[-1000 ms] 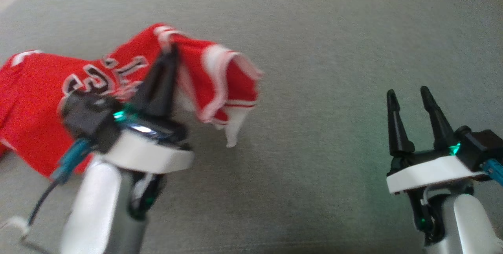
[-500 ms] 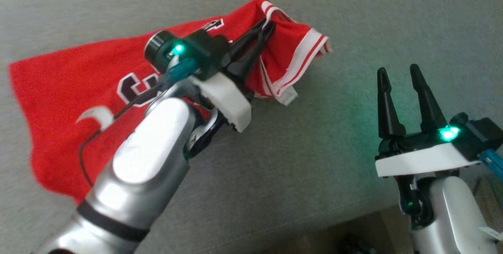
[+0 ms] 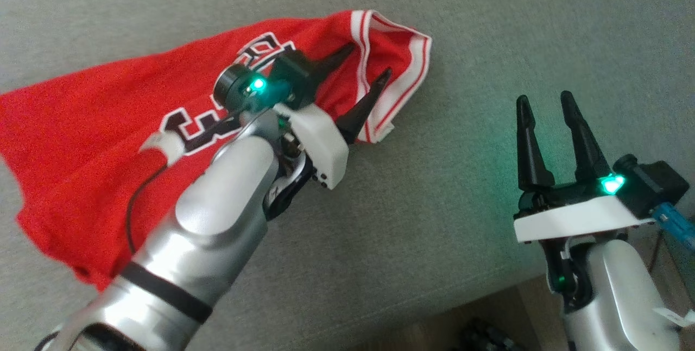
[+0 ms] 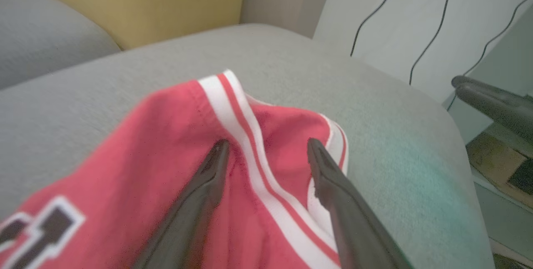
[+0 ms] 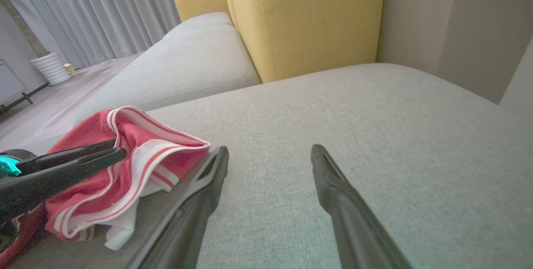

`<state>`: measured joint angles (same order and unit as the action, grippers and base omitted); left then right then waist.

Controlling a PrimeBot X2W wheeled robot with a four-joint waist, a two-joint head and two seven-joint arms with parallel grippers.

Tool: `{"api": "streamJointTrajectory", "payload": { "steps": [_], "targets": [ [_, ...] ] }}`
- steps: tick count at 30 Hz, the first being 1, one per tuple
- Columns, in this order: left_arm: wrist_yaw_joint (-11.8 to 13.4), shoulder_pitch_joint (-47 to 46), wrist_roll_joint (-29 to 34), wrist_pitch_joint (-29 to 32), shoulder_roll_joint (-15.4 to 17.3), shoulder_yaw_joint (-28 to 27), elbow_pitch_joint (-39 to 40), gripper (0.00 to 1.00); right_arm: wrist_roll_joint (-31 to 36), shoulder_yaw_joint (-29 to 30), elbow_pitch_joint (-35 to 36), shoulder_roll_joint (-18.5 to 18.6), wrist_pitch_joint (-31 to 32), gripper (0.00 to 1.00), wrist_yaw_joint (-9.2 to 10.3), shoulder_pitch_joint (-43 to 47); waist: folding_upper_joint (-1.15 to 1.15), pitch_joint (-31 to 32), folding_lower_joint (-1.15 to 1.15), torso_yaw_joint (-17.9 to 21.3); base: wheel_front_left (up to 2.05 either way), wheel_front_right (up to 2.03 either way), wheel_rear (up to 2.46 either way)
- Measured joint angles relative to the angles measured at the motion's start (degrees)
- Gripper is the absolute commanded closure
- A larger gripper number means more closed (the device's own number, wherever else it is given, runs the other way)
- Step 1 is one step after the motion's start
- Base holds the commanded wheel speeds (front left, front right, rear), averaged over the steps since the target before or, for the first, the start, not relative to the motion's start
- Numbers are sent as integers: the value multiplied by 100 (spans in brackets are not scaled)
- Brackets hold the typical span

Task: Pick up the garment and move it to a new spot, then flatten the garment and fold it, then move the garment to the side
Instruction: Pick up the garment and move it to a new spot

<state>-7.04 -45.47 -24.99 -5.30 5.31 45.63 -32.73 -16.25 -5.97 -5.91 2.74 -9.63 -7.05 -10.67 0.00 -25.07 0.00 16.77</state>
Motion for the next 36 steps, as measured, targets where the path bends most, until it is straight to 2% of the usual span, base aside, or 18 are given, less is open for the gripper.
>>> {"api": "streamJointTrajectory", "payload": {
  "steps": [5,9,14,19,25,30,36],
  "targets": [
    [213,442,-11,-683,18,-148,211,0,219,163,-5,0,105,0,0,14,0,367,0,-309,0,0,0],
    [559,963,-88,-888,179,-553,760,0,367,303,52,0,263,0,0,93,0,636,0,-637,0,0,0],
    [1005,1708,-226,-901,480,-1501,1637,0,542,453,162,0,464,0,0,229,0,951,0,-1080,0,0,0],
    [1346,2625,11,-929,765,-2375,2168,0,622,577,236,-1,614,0,0,425,0,1220,0,-1508,0,0,0],
    [1357,3413,199,-935,932,-3014,2373,0,678,609,321,-1,773,0,0,467,0,1487,0,-1880,0,0,0],
    [1213,3746,335,-935,917,-3087,2457,0,747,623,356,-1,875,0,0,721,0,1686,0,-2039,0,0,0],
    [1200,4296,488,-935,891,-3097,2530,0,771,631,439,-2,967,0,0,1056,0,1946,0,-2059,0,0,0]
  ]
}}
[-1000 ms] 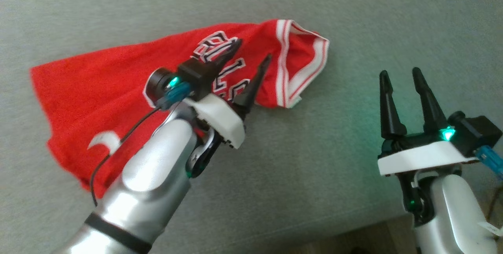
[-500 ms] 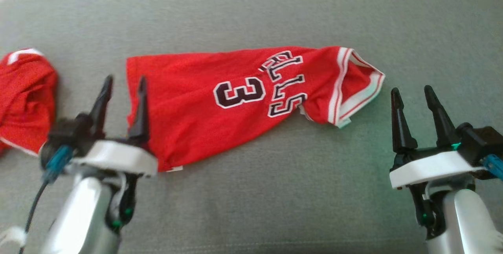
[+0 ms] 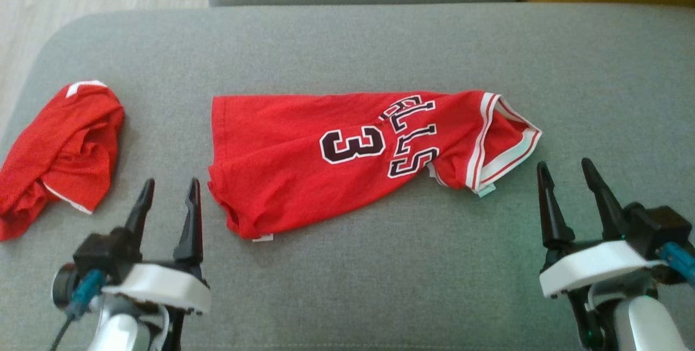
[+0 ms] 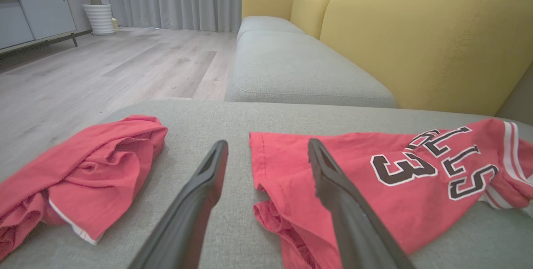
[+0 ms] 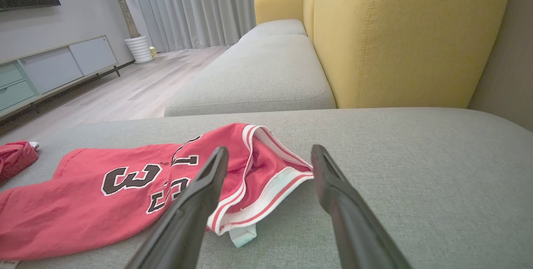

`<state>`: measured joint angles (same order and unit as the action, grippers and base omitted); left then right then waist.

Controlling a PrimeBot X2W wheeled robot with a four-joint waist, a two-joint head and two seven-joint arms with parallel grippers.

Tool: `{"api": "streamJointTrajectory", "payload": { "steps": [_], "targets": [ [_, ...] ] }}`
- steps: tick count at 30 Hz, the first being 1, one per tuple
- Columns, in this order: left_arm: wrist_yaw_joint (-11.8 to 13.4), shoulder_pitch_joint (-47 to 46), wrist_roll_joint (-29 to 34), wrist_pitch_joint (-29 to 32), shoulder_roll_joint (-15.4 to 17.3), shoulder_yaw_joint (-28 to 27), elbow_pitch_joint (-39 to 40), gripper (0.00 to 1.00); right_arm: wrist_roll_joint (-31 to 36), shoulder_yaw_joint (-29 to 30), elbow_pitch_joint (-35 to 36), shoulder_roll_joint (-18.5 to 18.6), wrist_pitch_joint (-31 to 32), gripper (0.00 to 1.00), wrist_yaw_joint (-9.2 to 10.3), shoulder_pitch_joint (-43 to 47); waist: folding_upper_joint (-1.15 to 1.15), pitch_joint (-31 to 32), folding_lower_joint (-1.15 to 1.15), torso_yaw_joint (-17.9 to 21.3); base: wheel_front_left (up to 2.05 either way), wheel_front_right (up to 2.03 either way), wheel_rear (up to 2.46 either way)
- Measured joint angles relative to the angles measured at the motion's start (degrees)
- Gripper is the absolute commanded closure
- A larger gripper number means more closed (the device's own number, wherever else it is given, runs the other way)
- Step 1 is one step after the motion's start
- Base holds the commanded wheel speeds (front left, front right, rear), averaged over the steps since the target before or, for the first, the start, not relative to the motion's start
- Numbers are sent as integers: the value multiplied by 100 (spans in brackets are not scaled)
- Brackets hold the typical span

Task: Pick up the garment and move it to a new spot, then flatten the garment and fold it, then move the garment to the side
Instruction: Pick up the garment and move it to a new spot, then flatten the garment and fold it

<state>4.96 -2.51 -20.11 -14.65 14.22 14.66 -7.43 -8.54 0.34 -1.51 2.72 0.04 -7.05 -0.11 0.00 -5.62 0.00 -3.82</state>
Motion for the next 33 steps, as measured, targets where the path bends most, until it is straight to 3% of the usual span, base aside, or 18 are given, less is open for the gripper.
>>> {"api": "streamJointTrajectory", "payload": {
  "steps": [12,33],
  "targets": [
    [68,592,89,62,-5,127,52,0,-44,7,258,-5,108,0,0,557,0,524,0,27,0,0,0],
    [122,600,127,197,23,218,80,0,-56,15,366,-12,155,0,0,681,0,597,0,63,0,0,0]
  ]
}}
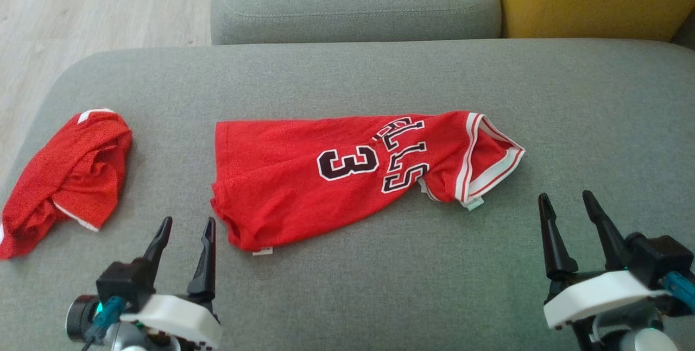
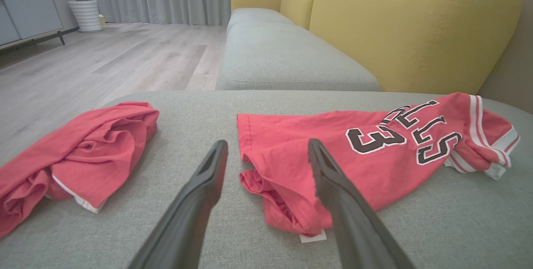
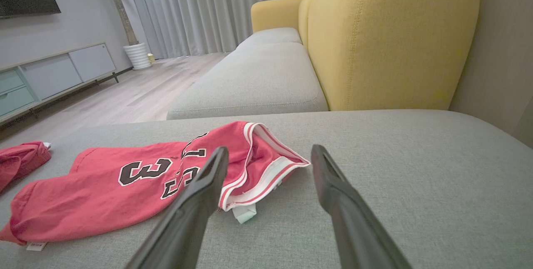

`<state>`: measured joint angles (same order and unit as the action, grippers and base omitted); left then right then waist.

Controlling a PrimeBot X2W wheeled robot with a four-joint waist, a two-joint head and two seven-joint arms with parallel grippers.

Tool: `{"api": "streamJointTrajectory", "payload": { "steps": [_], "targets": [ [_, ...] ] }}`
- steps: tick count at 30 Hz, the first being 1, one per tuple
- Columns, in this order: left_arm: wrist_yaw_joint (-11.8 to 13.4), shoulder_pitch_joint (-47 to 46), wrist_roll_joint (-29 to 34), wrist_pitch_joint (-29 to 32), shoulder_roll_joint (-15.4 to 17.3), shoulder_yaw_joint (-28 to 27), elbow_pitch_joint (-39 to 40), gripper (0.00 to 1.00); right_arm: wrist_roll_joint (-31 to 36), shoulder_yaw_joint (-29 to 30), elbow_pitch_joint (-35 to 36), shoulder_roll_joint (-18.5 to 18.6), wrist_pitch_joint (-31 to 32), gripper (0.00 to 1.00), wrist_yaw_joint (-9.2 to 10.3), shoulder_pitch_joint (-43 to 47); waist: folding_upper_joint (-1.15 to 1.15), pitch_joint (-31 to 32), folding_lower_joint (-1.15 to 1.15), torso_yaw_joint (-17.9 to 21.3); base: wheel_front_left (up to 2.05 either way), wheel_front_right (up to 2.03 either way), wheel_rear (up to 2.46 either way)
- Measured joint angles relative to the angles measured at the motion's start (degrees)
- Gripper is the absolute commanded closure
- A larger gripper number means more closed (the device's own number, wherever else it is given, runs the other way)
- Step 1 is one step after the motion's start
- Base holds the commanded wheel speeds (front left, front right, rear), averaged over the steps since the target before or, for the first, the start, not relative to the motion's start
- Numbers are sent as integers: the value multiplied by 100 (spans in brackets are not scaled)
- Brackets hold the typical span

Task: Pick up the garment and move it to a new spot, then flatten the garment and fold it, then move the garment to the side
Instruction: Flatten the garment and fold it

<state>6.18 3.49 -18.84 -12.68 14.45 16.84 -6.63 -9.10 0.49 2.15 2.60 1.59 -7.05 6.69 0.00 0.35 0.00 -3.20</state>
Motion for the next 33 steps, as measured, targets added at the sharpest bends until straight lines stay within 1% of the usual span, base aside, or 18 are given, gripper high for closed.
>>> {"api": "streamJointTrajectory", "payload": {
  "steps": [2,15,17,22,27,28,29,30,33],
  "targets": [
    [40,-1,0,10,0,20,-21,0,0,4,0,0,2,0,0,0,0,1,0,0,0,0,0],
    [44,-119,1,67,-23,198,-205,0,-48,25,0,0,4,0,0,-1,0,-61,0,-30,0,0,0],
    [11,-304,0,187,-79,319,-359,0,-48,31,10,-1,22,0,0,-3,0,-120,0,-55,0,0,0],
    [-221,-864,-203,739,-338,526,-1017,0,-48,-20,24,-2,47,0,0,-32,0,-293,0,-61,0,0,0],
    [-326,-1256,-357,1055,-493,620,-1680,0,-49,-46,16,-2,53,0,0,-126,0,-504,0,-5,0,0,0],
    [-335,-1317,-361,1126,-513,631,-1808,6,-49,-47,16,-2,52,0,0,-162,0,-541,0,11,0,0,0],
    [-334,-1366,-361,1160,-517,635,-1909,54,-49,-47,16,-2,51,0,0,-192,0,-579,0,28,0,0,0],
    [-345,-1401,-370,1155,-519,625,-1972,100,-51,-47,13,-2,47,0,0,-209,0,-614,0,46,0,0,0],
    [-368,-1500,-404,984,-515,615,-2024,100,-85,-40,-10,-2,42,0,0,-255,0,-714,0,91,0,0,0]
  ]
}}
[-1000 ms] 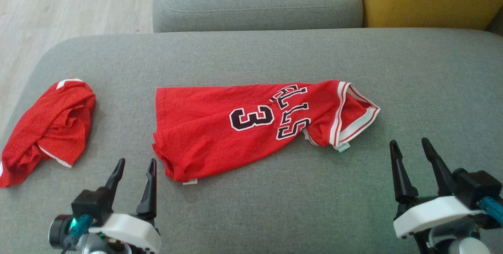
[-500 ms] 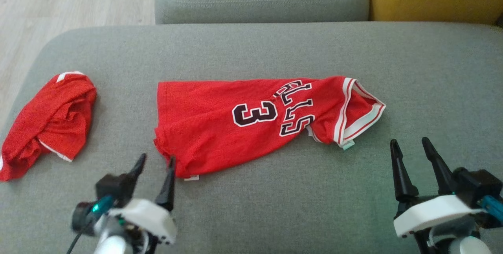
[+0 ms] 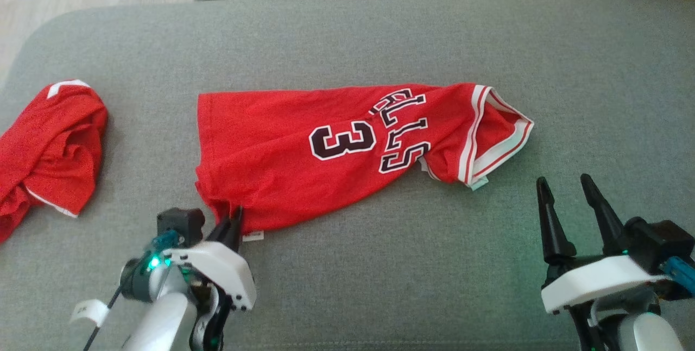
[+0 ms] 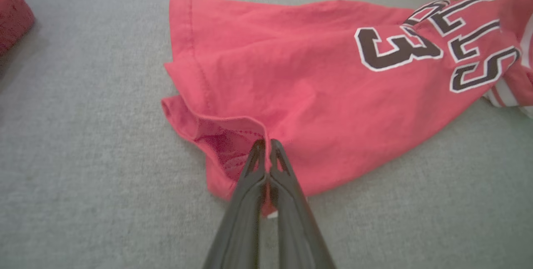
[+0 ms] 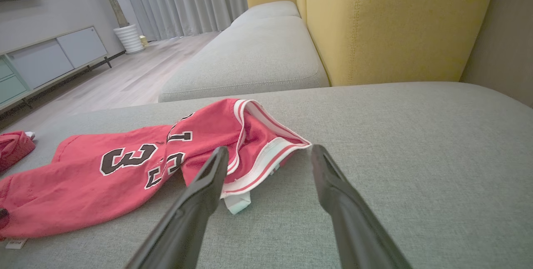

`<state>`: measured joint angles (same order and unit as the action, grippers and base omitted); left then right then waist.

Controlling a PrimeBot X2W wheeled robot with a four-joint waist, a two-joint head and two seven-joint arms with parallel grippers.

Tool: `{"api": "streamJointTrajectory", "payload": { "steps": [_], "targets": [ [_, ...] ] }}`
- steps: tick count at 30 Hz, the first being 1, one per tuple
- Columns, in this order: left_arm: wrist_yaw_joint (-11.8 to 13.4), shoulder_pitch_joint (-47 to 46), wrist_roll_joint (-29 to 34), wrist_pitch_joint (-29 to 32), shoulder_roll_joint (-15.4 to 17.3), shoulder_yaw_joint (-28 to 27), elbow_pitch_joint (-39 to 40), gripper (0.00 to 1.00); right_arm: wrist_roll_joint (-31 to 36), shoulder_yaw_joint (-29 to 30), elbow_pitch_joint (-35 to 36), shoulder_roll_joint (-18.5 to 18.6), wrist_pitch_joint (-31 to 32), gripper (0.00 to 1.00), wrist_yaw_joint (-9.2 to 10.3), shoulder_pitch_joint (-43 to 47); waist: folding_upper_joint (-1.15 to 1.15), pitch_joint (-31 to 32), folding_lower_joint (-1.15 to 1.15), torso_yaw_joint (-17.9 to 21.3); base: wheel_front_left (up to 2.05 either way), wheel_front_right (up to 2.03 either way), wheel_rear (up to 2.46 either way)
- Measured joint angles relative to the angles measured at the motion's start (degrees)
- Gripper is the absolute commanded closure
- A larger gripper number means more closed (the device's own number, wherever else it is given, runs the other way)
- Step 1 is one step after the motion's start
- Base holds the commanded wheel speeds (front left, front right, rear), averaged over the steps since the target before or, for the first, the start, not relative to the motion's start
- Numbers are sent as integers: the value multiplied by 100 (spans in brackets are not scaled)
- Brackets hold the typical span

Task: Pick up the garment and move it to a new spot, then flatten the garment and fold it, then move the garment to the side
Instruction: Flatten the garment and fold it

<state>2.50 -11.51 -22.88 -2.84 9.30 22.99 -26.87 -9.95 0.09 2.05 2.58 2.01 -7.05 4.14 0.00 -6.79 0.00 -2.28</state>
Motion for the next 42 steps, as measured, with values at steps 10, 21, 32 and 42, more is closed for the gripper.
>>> {"api": "streamJointTrajectory", "payload": {
  "steps": [10,21,32,42],
  "targets": [
    [-115,109,10,-313,181,40,1802,100,-65,163,-45,0,-58,0,0,-12,0,-58,0,-114,0,0,0],
    [11,1305,-218,510,554,200,4141,100,-115,313,-88,0,-107,0,0,-11,0,57,0,-369,0,0,0],
    [29,921,-482,727,714,-149,3368,100,-174,290,-77,0,-153,0,0,-148,0,-102,0,-224,0,0,0],
    [-257,-623,-627,246,762,-591,724,100,-174,129,-69,0,-208,0,0,-495,0,-598,0,167,0,0,0]
  ]
}}
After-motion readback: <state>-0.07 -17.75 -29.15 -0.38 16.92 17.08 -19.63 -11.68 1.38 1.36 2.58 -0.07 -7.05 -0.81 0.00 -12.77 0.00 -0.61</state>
